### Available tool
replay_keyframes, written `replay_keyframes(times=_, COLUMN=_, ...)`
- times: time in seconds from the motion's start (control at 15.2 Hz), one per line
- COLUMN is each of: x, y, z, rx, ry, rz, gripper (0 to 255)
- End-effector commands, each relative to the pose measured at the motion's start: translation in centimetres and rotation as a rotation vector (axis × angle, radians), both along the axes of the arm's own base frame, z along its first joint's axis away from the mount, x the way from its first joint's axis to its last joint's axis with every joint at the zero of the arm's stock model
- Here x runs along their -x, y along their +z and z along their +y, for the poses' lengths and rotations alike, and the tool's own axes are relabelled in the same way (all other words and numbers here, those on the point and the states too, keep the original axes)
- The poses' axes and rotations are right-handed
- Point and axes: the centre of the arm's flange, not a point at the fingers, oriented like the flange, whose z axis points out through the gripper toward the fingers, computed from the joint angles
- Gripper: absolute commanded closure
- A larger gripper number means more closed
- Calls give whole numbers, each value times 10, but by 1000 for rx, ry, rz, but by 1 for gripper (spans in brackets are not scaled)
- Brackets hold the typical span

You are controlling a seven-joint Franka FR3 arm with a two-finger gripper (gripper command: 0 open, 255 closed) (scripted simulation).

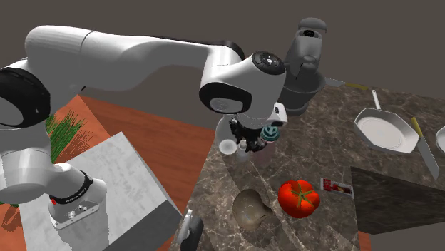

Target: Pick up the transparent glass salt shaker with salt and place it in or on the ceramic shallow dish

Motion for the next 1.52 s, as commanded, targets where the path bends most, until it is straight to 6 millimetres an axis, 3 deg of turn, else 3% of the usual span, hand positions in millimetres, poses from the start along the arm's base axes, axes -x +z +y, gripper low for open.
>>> replay_keyframes(times=0.0, x=0, y=12, z=0, rx=0, ry=0, rz=0, gripper=255)
replay_keyframes(times=0.26, x=0, y=28, z=0, rx=0, ry=0, rz=0, gripper=255)
replay_keyframes(times=1.12, x=95, y=66, z=-148, rx=0, ry=0, rz=0, gripper=255)
replay_keyframes(times=1.45, x=95, y=39, z=-148, rx=0, ry=0, rz=0, gripper=255)
